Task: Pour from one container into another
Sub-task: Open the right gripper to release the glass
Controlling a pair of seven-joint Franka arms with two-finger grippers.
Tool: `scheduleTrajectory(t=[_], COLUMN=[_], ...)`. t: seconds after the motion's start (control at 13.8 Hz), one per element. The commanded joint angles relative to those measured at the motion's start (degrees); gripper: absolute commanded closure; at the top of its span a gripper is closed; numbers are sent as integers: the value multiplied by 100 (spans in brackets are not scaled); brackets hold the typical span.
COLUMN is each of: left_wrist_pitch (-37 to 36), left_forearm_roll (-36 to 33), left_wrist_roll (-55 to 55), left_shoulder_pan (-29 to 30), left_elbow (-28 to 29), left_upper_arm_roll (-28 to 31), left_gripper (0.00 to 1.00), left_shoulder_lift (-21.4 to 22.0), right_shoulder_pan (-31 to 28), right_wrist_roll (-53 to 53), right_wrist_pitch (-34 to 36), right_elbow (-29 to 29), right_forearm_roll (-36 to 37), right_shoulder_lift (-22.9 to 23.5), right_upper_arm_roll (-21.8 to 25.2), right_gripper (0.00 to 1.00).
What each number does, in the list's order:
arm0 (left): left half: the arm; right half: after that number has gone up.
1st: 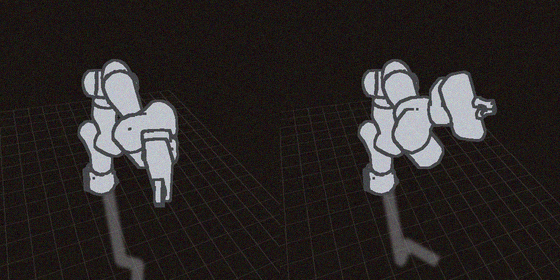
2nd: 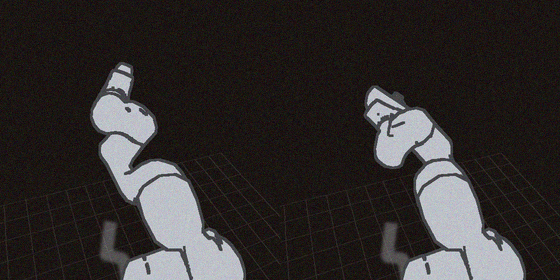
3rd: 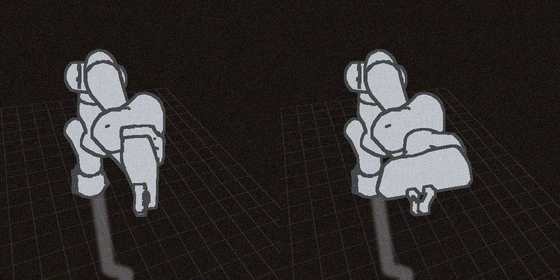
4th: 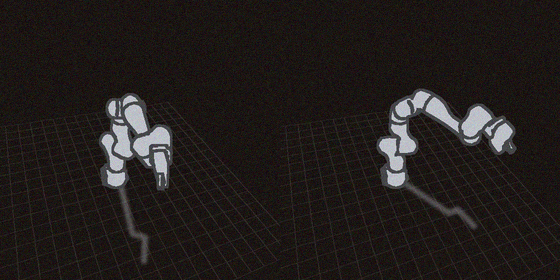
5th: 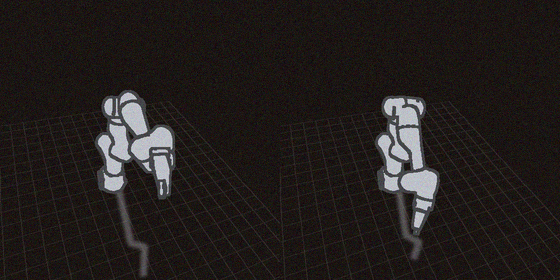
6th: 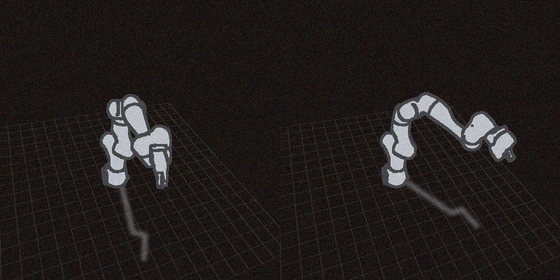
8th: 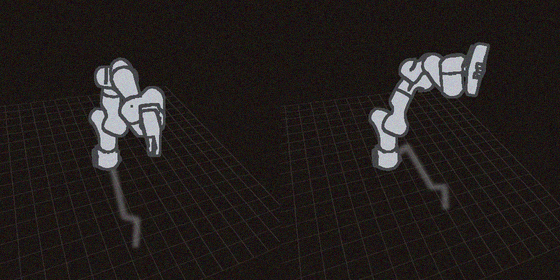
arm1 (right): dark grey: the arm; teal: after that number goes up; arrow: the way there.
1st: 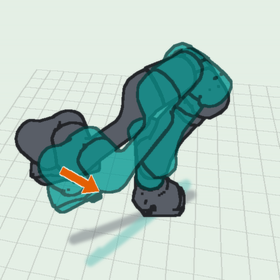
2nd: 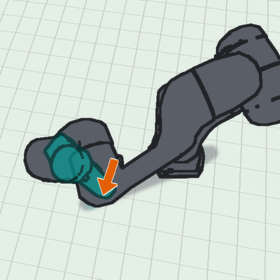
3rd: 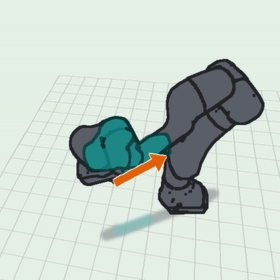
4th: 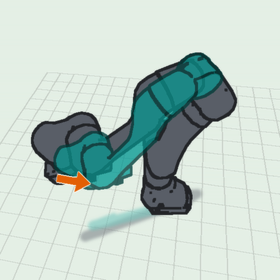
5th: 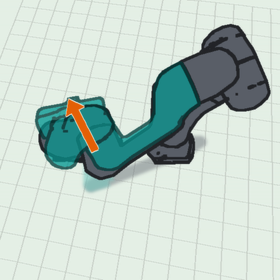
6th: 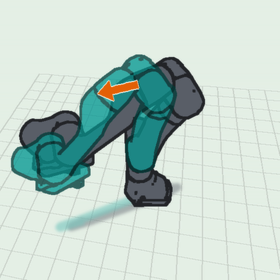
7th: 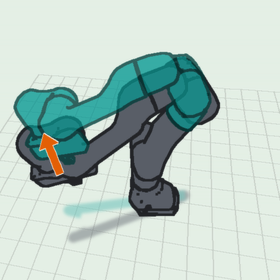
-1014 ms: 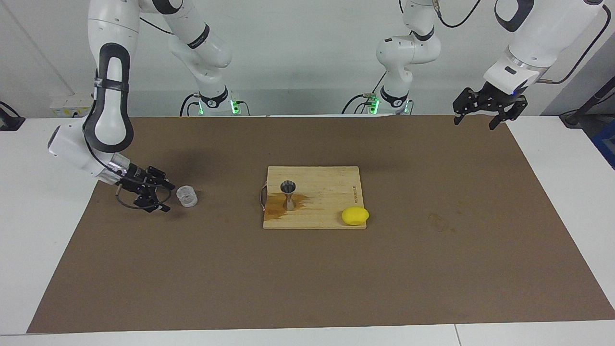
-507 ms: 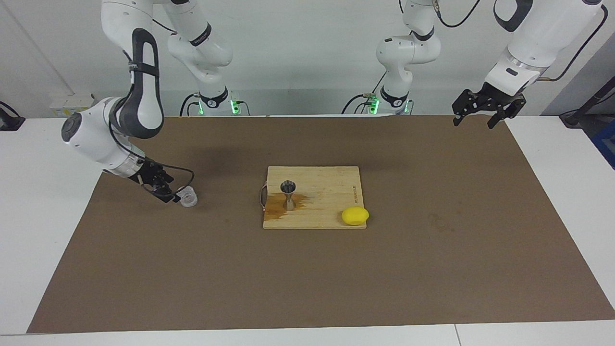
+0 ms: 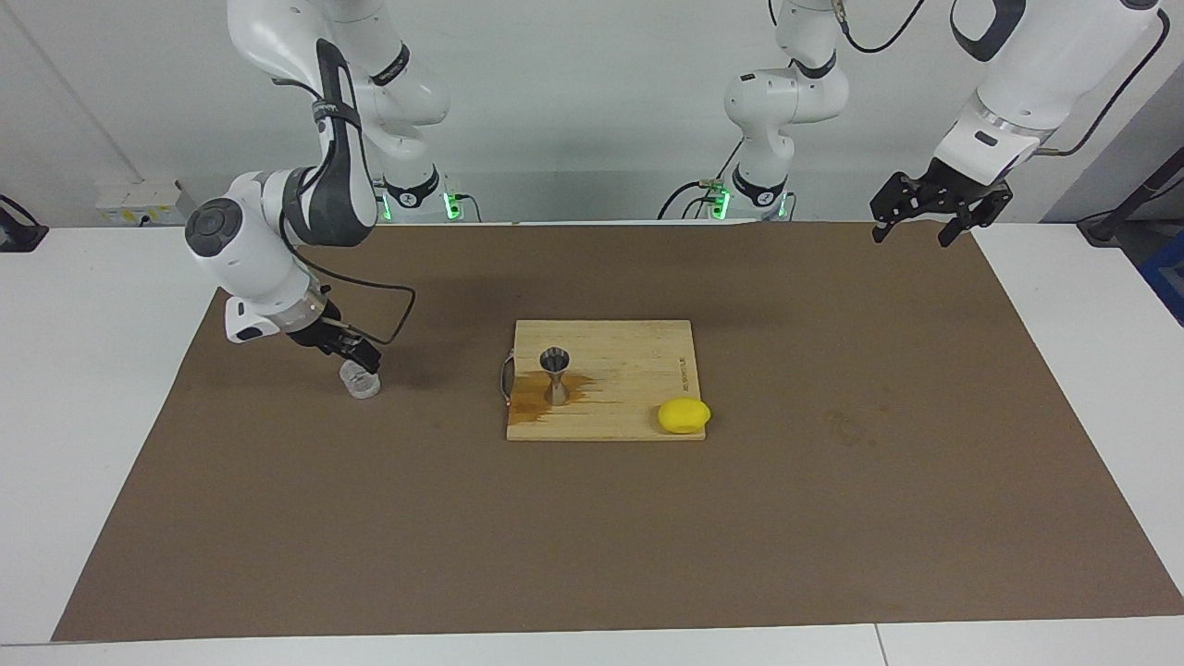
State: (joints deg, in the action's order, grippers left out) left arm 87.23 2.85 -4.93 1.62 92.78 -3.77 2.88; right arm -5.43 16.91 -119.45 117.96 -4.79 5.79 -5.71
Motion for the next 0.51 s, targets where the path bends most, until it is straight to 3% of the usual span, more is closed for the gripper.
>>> scheduleTrajectory(t=[0.0,0.22,0.43], left_wrist_pitch=[4,4,4], left_forearm_roll=[-83,-83,-83], left_wrist_roll=[80,80,80], left_shoulder_pan=[-48,-48,-48], left_elbow=[187,187,187], left_upper_arm_roll=[34,34,26], left_gripper=[0,0,0], left_shoulder_lift=[169,169,169], right_shoulder_pan=[208,297,306], right_wrist_roll=[-249,-389,-408], right_wrist_pitch=[272,482,1763], right_elbow=[25,-141,-1333], right_forearm_roll=[285,513,584], right_shoulder_lift=[-410,-946,-913], right_upper_arm_roll=[8,8,0], right_gripper=[0,0,0])
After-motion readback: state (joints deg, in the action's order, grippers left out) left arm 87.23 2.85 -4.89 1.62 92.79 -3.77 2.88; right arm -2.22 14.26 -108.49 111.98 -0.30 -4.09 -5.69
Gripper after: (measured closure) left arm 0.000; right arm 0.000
